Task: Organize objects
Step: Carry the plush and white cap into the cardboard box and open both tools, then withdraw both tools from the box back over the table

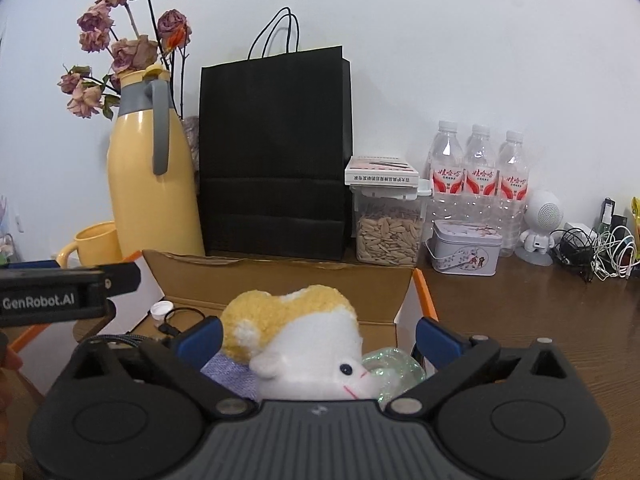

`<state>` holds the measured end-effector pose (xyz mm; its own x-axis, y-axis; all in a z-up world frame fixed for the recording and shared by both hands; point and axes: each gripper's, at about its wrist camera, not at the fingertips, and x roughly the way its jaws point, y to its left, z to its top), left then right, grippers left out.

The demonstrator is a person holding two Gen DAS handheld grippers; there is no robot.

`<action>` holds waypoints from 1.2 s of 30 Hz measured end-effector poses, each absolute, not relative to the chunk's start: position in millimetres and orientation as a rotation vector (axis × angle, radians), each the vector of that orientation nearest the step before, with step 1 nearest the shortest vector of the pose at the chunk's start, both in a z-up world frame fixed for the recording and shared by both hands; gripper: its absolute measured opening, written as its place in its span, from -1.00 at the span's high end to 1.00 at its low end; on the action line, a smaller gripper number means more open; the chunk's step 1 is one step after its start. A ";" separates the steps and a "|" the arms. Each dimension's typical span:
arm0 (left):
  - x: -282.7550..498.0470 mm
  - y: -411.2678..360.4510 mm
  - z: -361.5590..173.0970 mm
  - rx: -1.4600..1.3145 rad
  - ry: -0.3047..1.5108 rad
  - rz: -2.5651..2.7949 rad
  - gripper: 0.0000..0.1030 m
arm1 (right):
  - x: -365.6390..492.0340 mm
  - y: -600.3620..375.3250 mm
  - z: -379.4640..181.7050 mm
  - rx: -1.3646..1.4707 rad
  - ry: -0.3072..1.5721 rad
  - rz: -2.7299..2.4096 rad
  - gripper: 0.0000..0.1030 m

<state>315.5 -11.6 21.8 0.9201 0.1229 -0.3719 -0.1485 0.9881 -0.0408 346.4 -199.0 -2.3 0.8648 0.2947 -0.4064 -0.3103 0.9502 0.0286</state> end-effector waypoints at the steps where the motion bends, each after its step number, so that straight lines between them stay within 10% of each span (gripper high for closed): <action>1: 315.4 -12.4 21.9 -0.066 0.377 0.141 -1.00 | 346.0 -198.7 -2.1 -0.040 0.419 0.316 -1.00; 36: 196.2 -0.2 46.1 -0.056 0.356 0.109 -1.00 | 232.7 -203.4 16.4 -0.064 0.374 0.369 -1.00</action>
<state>196.2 -0.2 46.1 0.9316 0.0962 -0.3505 -0.1159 0.9926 -0.0358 232.7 -203.4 16.4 0.8649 0.3407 -0.3687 -0.3639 0.9314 0.0069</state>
